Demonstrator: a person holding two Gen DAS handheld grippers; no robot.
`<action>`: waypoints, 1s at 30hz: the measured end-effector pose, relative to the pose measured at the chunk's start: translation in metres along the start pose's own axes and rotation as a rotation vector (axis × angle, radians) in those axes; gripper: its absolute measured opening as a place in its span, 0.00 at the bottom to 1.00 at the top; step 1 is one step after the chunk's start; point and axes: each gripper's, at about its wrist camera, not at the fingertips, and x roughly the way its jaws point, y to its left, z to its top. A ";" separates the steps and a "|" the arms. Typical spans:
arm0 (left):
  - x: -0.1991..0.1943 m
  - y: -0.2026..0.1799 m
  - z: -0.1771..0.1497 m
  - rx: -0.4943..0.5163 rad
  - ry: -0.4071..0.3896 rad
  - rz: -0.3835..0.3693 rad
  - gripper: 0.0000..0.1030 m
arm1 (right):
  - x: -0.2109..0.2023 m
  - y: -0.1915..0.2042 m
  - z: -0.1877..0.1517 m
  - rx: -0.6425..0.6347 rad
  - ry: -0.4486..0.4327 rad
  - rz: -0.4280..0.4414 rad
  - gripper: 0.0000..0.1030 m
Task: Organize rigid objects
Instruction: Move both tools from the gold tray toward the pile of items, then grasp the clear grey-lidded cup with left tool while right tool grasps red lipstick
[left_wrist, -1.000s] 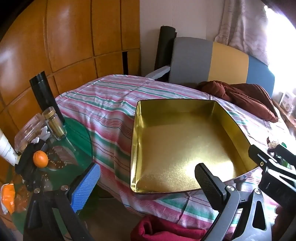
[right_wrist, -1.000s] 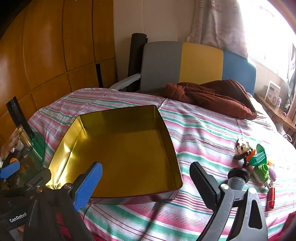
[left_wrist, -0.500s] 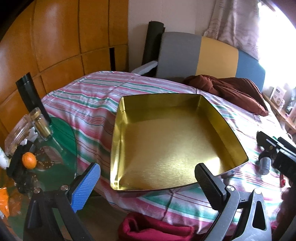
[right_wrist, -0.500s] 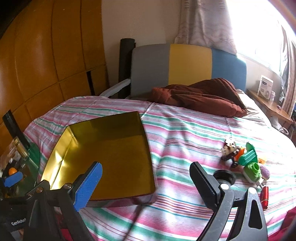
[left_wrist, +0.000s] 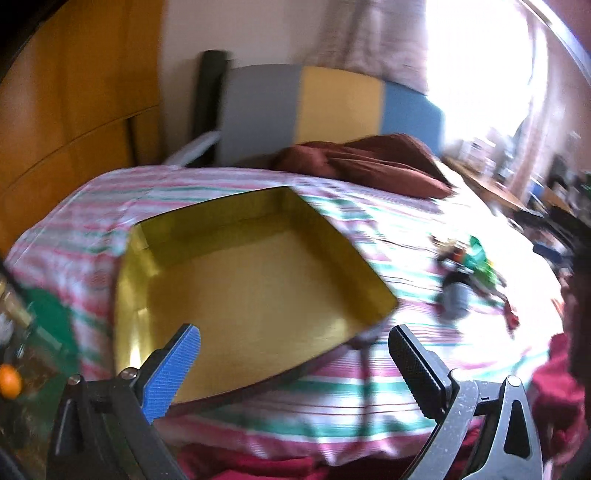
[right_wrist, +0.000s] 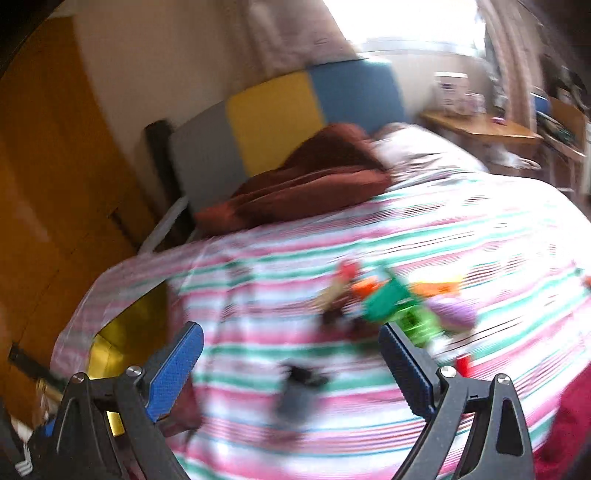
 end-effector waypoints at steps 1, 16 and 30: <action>0.002 -0.008 0.001 0.027 0.002 -0.016 0.99 | 0.001 -0.016 0.006 0.029 0.001 -0.004 0.95; 0.070 -0.144 0.030 0.304 0.122 -0.235 0.96 | 0.023 -0.157 0.013 0.433 0.052 -0.056 0.96; 0.173 -0.203 0.036 0.321 0.289 -0.264 0.70 | 0.040 -0.159 0.011 0.428 0.132 -0.051 0.96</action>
